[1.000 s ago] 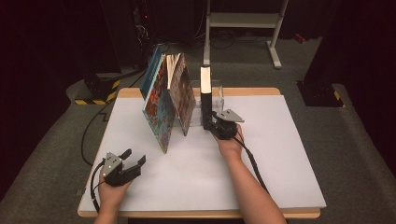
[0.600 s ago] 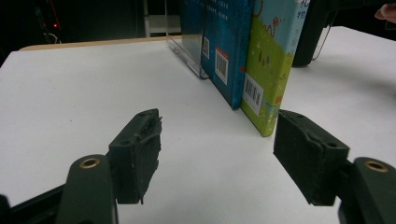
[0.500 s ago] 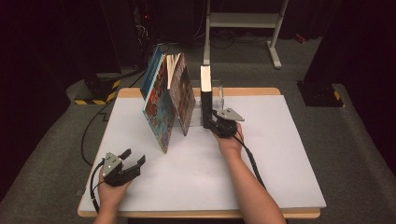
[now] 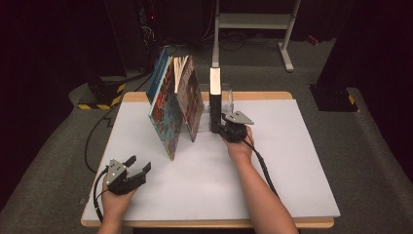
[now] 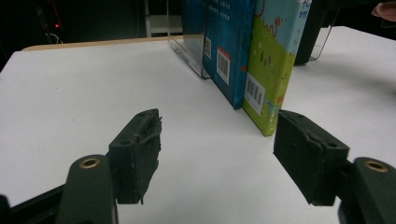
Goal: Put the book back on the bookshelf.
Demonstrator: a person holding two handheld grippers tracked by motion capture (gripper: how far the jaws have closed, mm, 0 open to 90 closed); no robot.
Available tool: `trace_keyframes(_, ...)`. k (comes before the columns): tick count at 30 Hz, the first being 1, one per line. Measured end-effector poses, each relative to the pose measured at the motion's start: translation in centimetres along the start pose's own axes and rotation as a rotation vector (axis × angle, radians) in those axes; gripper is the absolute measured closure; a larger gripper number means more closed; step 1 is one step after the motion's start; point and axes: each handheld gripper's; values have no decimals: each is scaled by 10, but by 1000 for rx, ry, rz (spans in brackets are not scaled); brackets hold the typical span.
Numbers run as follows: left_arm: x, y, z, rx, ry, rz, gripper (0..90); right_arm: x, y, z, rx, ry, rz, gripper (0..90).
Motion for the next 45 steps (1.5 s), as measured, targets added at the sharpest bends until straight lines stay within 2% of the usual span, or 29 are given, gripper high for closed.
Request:
trace_keyframes(6,0,-1,0,3,-1,-1,319,1,1,-1,-7,-5,-22,619)
trace_keyframes(18,0,-1,0,3,-7,7,319,2,2,0,-12,-10,-30,618)
trace_keyframes(21,-1,-1,0,5,-3,0,319,4,5,-2,6,-5,20,557)
trace_keyframes(26,-1,-1,0,5,-5,0,320,7,5,-5,29,8,42,469)
trace_keyframes(31,-1,-1,0,5,-8,4,320,9,3,-6,33,20,55,441)
trace_keyframes(34,-2,-1,0,5,-11,3,320,14,1,-8,29,52,64,406)
trace_keyframes(41,-2,-1,0,5,-11,4,320,42,0,0,34,70,77,370)
trace_keyframes(45,-1,-2,0,6,-6,0,320,50,3,5,13,77,92,410)
Point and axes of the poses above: each handheld gripper's, and its own axes: z roughly forward along the jaws, x roughly out of its top, y roughly to its right, and after that the axes turned 1 degree about z, right-handed
